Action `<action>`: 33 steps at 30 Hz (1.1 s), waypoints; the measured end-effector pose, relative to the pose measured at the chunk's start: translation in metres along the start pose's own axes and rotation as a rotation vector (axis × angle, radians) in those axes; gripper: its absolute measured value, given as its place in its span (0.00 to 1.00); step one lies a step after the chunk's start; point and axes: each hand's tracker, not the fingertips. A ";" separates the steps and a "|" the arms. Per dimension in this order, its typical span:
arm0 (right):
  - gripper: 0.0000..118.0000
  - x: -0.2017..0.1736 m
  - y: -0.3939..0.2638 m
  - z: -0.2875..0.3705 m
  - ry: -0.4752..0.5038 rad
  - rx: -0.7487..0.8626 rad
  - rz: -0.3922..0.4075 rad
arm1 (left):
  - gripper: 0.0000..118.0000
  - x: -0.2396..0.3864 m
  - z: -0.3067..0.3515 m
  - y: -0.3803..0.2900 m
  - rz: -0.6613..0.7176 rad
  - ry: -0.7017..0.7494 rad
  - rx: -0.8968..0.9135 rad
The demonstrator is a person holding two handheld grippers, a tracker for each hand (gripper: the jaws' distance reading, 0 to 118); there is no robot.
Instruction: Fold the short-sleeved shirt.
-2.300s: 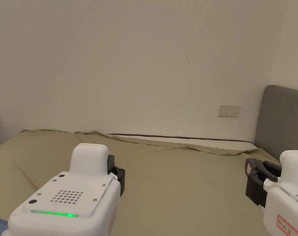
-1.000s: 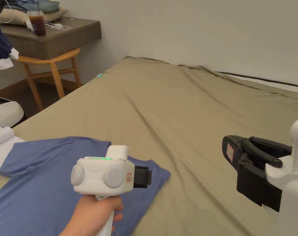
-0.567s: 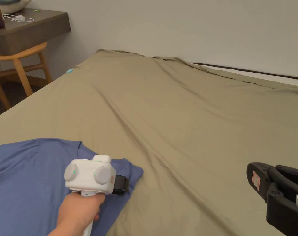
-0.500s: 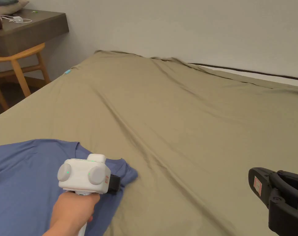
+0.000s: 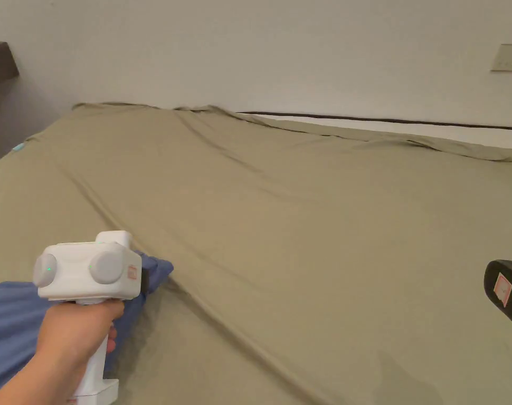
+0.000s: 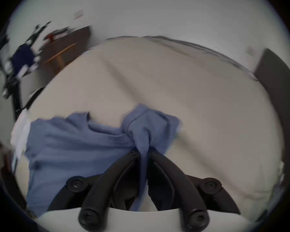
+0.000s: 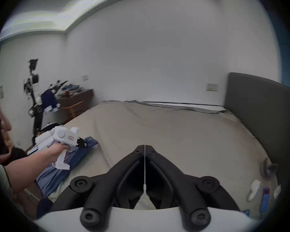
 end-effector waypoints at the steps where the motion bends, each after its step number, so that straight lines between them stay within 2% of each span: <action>1: 0.03 0.016 0.001 0.011 -0.047 0.005 -0.008 | 0.04 0.041 -0.001 0.008 -0.016 -0.122 -0.007; 4: 0.03 0.056 0.003 0.047 -0.169 0.022 -0.012 | 0.04 0.199 0.007 0.006 -0.252 -0.276 -0.008; 8: 0.03 0.100 0.008 0.104 -0.306 0.061 -0.022 | 0.04 0.412 0.041 -0.052 -0.470 -0.578 -0.095; 11: 0.03 0.123 0.009 0.143 -0.387 0.074 -0.009 | 0.04 0.527 0.072 -0.125 -0.669 -0.720 -0.196; 13: 0.03 0.133 0.008 0.165 -0.432 0.082 0.002 | 0.04 0.578 0.093 -0.176 -0.811 -0.765 -0.242; 16: 0.03 0.139 0.004 0.191 -0.467 0.093 0.014 | 0.04 0.611 0.126 -0.244 -0.943 -0.780 -0.282; 19: 0.03 0.142 -0.002 0.201 -0.466 0.092 0.016 | 0.04 0.611 0.139 -0.283 -1.061 -0.775 -0.273; 20: 0.03 0.142 -0.003 0.200 -0.456 0.088 0.015 | 0.04 0.607 0.139 -0.289 -1.070 -0.725 -0.249; 22: 0.03 0.140 -0.006 0.194 -0.440 0.078 0.017 | 0.04 0.597 0.131 -0.287 -1.043 -0.744 -0.225; 23: 0.03 0.138 -0.007 0.192 -0.428 0.071 0.018 | 0.04 0.593 0.128 -0.283 -0.982 -0.769 -0.266; 24: 0.03 0.136 -0.008 0.189 -0.413 0.066 0.018 | 0.12 0.591 0.126 -0.277 -0.927 -0.795 -0.285; 25: 0.03 0.132 -0.006 0.185 -0.393 0.064 0.016 | 0.46 0.585 0.125 -0.267 -0.864 -0.823 -0.302; 26: 0.03 0.130 -0.005 0.183 -0.372 0.066 0.008 | 0.91 0.576 0.125 -0.250 -0.777 -0.890 -0.304; 27: 0.03 0.129 -0.005 0.183 -0.351 0.075 -0.002 | 1.00 0.565 0.129 -0.237 -0.717 -0.928 -0.308; 28: 0.03 0.128 -0.004 0.183 -0.331 0.090 -0.018 | 0.98 0.545 0.137 -0.218 -0.647 -0.971 -0.289; 29: 0.03 0.126 -0.002 0.182 -0.322 0.100 -0.024 | 0.99 0.520 0.152 -0.189 -0.545 -1.004 -0.173; 30: 0.03 0.125 -0.001 0.181 -0.313 0.112 -0.028 | 0.99 0.496 0.164 -0.168 -0.523 -1.033 -0.142; 31: 0.03 0.123 0.000 0.180 -0.298 0.131 -0.031 | 0.99 0.462 0.178 -0.144 -0.491 -1.038 -0.071; 33: 0.03 0.120 0.001 0.174 -0.264 0.145 -0.035 | 0.99 0.393 0.207 -0.112 -0.447 -0.949 0.101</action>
